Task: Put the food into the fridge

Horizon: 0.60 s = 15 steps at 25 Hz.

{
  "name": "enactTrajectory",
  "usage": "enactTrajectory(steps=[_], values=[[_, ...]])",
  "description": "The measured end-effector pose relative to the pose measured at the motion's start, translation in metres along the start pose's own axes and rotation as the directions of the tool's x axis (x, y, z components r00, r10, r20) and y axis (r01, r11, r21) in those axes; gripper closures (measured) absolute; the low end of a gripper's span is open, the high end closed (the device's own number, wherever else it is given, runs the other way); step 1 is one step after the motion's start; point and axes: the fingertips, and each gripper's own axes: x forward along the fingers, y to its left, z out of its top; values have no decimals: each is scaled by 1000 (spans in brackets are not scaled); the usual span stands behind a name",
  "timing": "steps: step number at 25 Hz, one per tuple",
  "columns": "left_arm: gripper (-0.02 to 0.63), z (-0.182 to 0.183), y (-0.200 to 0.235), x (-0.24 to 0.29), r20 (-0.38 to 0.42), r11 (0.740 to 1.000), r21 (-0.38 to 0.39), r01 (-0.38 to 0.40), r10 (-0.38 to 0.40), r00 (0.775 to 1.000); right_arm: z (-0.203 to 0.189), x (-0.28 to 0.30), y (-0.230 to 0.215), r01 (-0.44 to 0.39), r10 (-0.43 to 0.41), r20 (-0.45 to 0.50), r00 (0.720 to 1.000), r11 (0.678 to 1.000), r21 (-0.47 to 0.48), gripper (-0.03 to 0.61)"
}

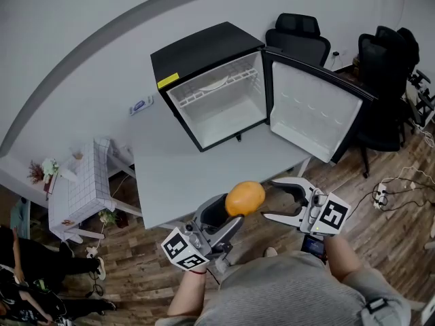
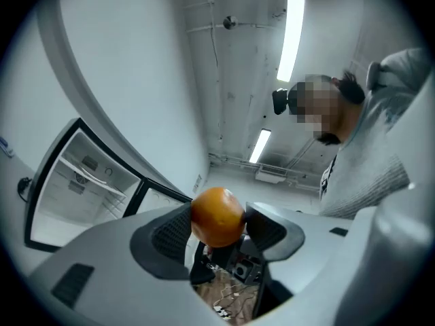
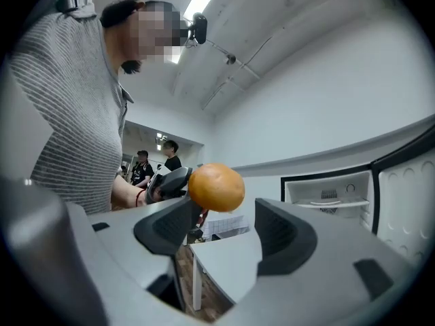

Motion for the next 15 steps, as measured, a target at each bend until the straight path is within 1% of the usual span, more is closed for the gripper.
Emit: enactTrajectory(steps=[3, 6, 9, 11, 15], values=[[359, -4, -4, 2, -13, 997, -63, 53, -54, 998, 4, 3, 4, -32, 32, 0, 999, 999, -17, 289], [359, -8, -9, 4, -31, 987, -122, 101, -106, 994, 8, 7, 10, -59, 59, -1, 998, 998, -37, 280], [359, -10, -14, 4, -60, 981, -141, 132, -141, 988, 14, 8, 17, -84, 84, 11, 996, 995, -50, 278], [359, -12, -17, 4, -88, 976, -152, 158, -173, 981, 18, 9, 22, -106, 107, 10, 994, 993, -58, 278], [359, -13, -22, 2, -124, 952, -210, 221, -251, 960, 27, 11, 35, -169, 169, 20, 985, 985, -40, 278]])
